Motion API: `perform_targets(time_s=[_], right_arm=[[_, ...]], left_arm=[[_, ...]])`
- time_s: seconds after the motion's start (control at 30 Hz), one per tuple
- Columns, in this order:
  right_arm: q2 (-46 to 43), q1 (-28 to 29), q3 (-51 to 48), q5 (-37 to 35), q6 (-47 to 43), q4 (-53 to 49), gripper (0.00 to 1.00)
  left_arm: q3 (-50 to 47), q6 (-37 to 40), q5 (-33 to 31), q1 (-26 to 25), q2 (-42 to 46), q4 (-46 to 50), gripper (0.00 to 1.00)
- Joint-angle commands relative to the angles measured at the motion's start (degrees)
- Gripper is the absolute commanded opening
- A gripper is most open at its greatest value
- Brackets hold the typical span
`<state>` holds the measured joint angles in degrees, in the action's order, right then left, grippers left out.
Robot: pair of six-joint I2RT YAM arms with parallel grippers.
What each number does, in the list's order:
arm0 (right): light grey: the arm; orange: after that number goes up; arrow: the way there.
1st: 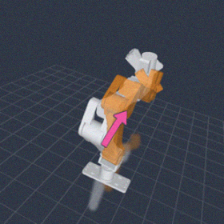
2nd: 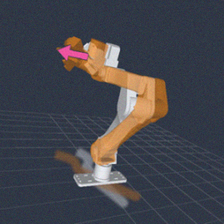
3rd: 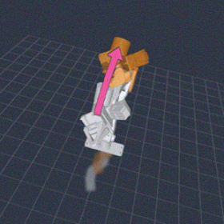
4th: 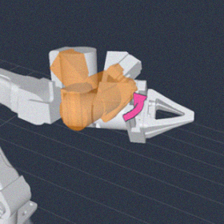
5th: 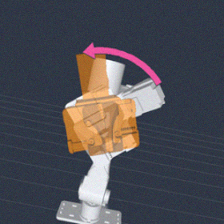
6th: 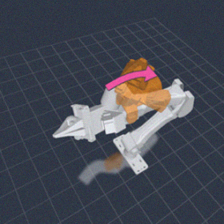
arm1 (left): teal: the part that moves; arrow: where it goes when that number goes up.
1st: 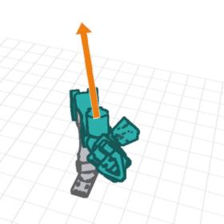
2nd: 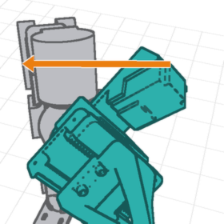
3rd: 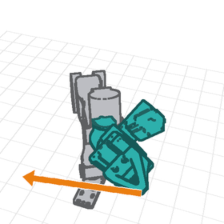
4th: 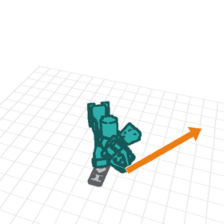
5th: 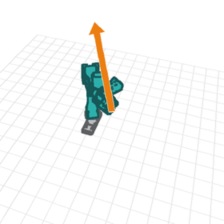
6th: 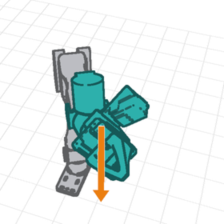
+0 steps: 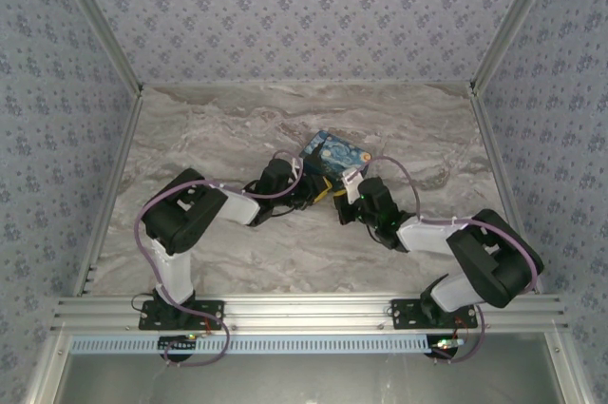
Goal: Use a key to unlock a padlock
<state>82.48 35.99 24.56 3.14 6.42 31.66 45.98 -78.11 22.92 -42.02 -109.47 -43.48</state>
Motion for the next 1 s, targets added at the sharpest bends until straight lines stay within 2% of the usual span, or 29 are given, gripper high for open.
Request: perform_targets(time_s=[0.0,0.47,0.87,0.97], right_arm=[[-2.32,-0.42,1.06,6.41,0.72,8.44,0.00],[-1.55,-5.23,1.65,14.22,9.67,8.63,0.00],[-1.00,-3.80,1.72,11.67,6.15,9.84,0.00],[-2.10,-1.54,2.79,7.43,2.15,7.15,0.00]], left_arm=[[1.68,0.21,3.54,-2.10,-0.38,1.09,0.20],[1.48,-0.49,3.48,-2.16,-0.92,-0.20,0.20],[1.45,-0.91,3.89,-2.28,-0.81,-0.18,0.20],[1.40,-1.55,4.09,-2.27,-1.01,-0.49,0.20]])
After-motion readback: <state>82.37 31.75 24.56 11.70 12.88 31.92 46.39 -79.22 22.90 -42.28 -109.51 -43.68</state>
